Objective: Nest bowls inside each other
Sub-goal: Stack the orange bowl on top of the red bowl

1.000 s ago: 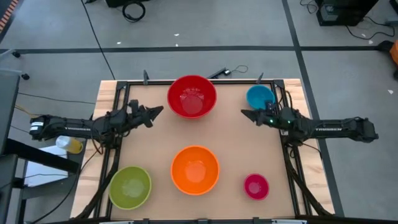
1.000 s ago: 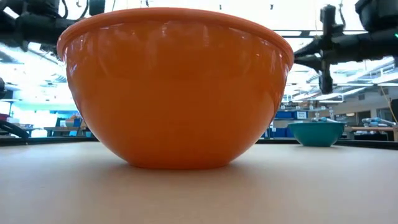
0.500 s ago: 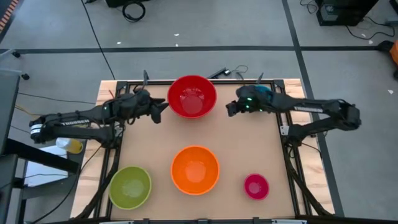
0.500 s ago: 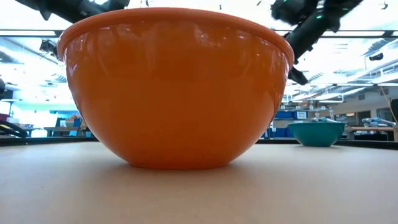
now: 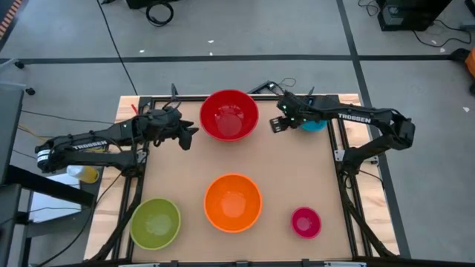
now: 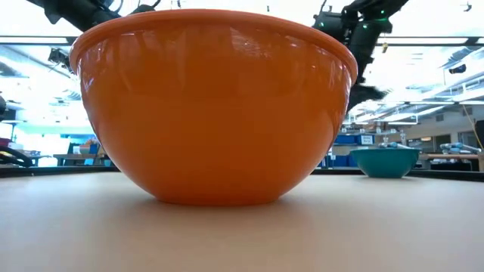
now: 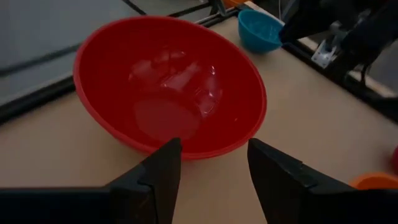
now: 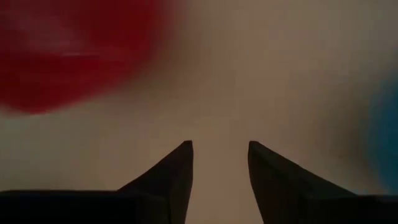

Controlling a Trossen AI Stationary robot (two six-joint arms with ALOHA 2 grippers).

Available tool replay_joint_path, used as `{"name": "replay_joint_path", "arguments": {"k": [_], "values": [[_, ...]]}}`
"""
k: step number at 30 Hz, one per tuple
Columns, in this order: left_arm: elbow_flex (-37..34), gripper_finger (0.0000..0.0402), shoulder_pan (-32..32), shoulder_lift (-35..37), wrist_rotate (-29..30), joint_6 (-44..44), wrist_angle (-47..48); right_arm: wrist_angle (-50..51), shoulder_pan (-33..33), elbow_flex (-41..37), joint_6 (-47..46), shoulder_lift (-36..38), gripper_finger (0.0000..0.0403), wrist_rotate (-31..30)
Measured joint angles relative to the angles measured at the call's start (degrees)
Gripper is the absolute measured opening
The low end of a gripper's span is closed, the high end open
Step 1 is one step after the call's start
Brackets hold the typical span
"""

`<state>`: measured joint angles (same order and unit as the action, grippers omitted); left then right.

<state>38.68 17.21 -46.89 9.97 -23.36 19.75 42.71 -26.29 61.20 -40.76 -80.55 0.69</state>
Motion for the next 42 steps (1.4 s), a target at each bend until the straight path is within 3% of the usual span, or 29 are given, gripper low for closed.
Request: {"name": "replay_joint_path", "arguments": {"k": [2, 4, 10, 16, 20, 27, 30, 37, 42], "values": [[0.00, 0.0188, 0.00, 0.02, 0.49, 1.72, -0.29, -7.73, 0.51, -0.87, -1.86, -0.02, 0.0160, 7.51], [0.00, 0.0188, 0.00, 0.02, 0.62, 1.52, -0.29, -14.34, 1.88, -1.53, -4.99, 0.00, 0.0160, 10.98], [0.00, 0.0188, -0.35, 0.02, 0.64, -0.96, 0.18, -18.79, 10.79, -1.67, -3.11, -0.07, 0.0158, 11.19], [0.00, 0.0188, -0.26, 0.02, 6.83, 1.52, -0.16, -22.70, 20.62, -1.50, -3.25, -4.61, 0.0158, 3.32], [-0.02, 0.0188, -0.29, 0.02, 6.89, 1.90, -0.90, -25.61, 25.60, -0.29, -4.54, -10.48, 0.0158, 2.95], [-0.02, 0.0188, -0.71, 0.02, 6.80, 2.06, -0.98, -25.57, 32.16, 3.95, -6.74, -16.98, 0.0158, -3.86], [-0.02, 0.0188, -1.09, 0.02, 6.68, 2.02, -0.57, -25.45, 34.54, 5.42, -0.89, -18.40, 0.0158, -5.42], [-0.02, 0.0188, -2.84, 0.02, 3.78, 1.70, 0.33, -25.94, 39.57, 6.47, 8.72, -18.71, 0.0158, -15.86], [-0.02, 0.0188, -4.21, 0.02, 3.66, 1.51, 1.56, -23.71, 39.38, 6.46, 10.94, -18.71, 0.0158, -16.57]]}}
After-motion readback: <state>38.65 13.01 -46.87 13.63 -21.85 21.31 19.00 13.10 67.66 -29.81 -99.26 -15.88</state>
